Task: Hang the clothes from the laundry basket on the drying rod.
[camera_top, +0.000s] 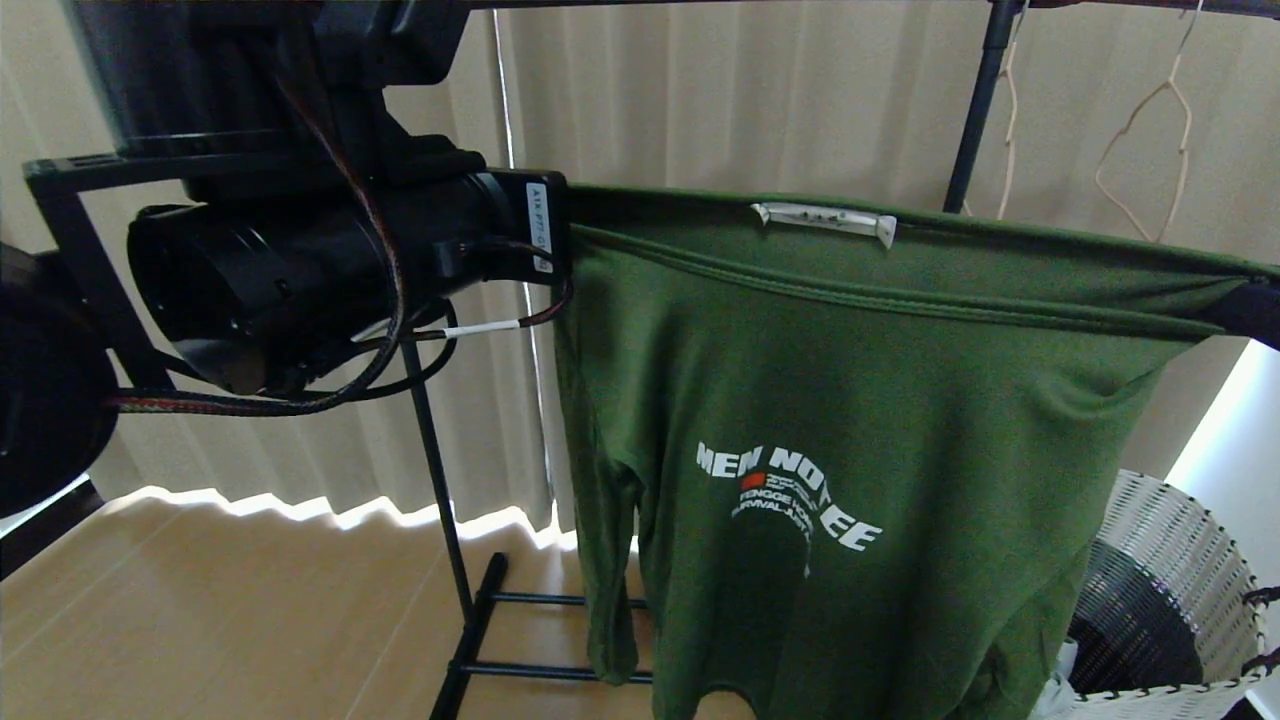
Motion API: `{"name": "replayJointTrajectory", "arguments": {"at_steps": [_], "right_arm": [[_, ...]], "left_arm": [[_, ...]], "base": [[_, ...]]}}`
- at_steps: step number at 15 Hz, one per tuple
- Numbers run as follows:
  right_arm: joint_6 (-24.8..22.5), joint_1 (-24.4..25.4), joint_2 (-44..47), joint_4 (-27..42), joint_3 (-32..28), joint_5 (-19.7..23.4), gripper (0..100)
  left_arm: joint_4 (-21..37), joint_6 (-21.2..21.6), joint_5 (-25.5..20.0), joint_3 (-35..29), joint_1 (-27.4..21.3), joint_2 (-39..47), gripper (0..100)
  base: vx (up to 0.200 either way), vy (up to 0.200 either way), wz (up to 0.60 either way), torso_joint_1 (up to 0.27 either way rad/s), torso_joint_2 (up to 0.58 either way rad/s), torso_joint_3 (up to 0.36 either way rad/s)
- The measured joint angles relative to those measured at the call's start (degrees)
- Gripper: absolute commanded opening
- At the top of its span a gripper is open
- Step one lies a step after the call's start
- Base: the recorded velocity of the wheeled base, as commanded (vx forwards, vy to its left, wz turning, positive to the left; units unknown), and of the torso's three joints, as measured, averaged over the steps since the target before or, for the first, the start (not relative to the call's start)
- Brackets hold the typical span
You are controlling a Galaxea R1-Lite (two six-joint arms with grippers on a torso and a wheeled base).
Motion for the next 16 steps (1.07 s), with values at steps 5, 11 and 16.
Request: {"name": "replayJointTrajectory", "arguments": {"at_steps": [5, 11, 16], "right_arm": [[-0.09, -3.12, 1.89, -1.18, 0.06, -0.44, 0], [5.99, -8.17, 10.25, -13.45, -1.63, -0.49, 0], [6.44, -9.95, 18.79, -25.76, -3.36, -0.51, 0]], "left_arm": [[4.77, -0.02, -0.26, 1.07, 0.0, -1.91, 0], [16.32, 0.18, -15.09, 6.31, -0.02, -13.07, 0], [17.77, 0.51, -26.1, 10.89, -0.2, -21.26, 0]], "base": [[0.0, 0.0, 0.0, 0.0, 0.0, 0.0], [0.0, 0.0, 0.0, 0.0, 0.0, 0.0], [0.0, 0.0, 0.0, 0.0, 0.0, 0.0]]}}
